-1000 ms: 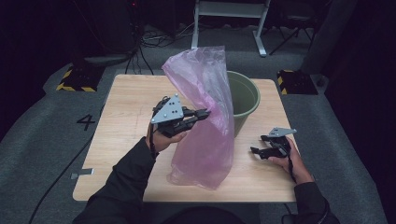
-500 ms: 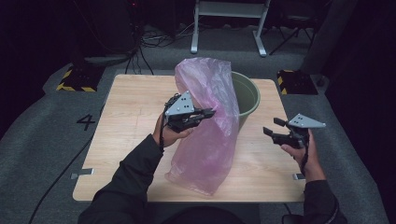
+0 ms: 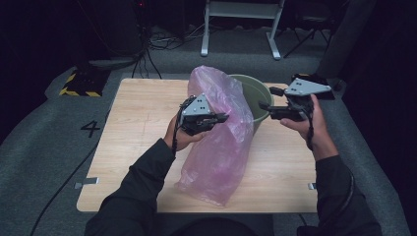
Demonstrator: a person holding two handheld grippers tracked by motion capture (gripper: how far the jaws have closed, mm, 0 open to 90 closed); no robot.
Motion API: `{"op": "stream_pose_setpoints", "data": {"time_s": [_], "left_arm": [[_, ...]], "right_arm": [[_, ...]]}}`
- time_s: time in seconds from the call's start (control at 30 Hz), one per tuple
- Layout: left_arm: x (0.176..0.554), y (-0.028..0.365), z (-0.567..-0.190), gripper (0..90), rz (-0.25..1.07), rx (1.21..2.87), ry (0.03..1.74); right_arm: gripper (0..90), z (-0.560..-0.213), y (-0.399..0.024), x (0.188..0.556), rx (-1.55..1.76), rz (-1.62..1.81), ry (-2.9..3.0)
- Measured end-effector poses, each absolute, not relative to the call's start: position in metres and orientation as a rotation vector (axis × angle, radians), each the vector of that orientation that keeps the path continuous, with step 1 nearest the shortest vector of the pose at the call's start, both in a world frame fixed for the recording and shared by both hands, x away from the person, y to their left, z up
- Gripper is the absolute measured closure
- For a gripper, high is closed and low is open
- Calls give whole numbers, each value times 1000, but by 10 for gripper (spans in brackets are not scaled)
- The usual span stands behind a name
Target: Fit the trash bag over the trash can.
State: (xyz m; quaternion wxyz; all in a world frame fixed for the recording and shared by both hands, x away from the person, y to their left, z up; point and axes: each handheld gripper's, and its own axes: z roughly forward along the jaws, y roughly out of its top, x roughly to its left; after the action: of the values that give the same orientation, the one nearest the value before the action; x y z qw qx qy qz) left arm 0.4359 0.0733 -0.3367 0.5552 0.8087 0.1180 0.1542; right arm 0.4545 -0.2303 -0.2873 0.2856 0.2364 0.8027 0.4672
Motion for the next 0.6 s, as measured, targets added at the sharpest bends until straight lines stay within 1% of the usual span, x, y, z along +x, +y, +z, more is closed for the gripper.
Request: {"op": "stream_pose_setpoints", "data": {"time_s": [0.1, 0.17, 0.3, 0.6], "left_arm": [[439, 72, -337, 893, 364, 1919, 291], [443, 72, -338, 893, 366, 1929, 302], [448, 71, -339, 891, 363, 1931, 324], [455, 68, -339, 873, 389, 1944, 358]], "right_arm": [[408, -286, -217, 461, 622, 1252, 2169], [470, -285, -211, 463, 615, 1291, 2192], [516, -289, -198, 467, 583, 1268, 2262], [522, -303, -186, 476, 621, 1185, 2344]]}}
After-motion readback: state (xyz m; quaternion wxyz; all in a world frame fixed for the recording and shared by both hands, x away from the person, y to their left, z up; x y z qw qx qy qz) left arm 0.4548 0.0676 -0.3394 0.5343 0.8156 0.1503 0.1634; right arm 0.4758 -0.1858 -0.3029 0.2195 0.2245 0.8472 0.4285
